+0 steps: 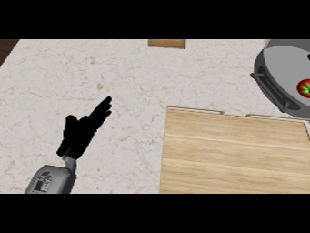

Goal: Pick the tomato from the tray and place it in the pot

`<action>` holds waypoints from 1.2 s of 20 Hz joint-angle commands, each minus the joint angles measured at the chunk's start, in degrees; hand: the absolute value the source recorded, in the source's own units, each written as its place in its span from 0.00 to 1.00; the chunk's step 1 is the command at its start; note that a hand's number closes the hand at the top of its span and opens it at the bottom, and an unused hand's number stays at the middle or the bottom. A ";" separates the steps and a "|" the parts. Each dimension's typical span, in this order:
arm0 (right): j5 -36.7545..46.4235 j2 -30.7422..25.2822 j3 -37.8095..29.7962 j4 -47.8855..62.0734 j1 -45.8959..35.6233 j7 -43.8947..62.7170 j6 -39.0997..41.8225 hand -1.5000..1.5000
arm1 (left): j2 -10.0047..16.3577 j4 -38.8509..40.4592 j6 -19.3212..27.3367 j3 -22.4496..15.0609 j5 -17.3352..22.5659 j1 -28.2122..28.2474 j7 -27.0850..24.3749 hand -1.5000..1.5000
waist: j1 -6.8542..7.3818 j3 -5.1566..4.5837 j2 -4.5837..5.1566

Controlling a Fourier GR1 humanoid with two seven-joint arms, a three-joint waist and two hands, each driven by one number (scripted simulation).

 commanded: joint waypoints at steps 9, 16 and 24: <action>20.53 9.86 14.76 12.45 -7.53 11.73 -4.88 1.00 | -0.81 1.03 1.01 0.14 -0.89 0.77 -0.57 0.50 | -0.48 -0.22 -0.09; 18.63 17.44 11.30 19.32 -8.79 10.56 -4.47 0.00 | 0.14 -0.37 -0.12 1.33 0.29 1.70 0.34 0.50 | -1.48 -0.06 -0.30; -2.34 16.30 -8.90 21.91 -12.03 3.77 7.40 0.00 | 0.63 0.39 -0.10 1.41 -0.42 3.05 -1.30 0.50 | -2.03 -0.01 -0.40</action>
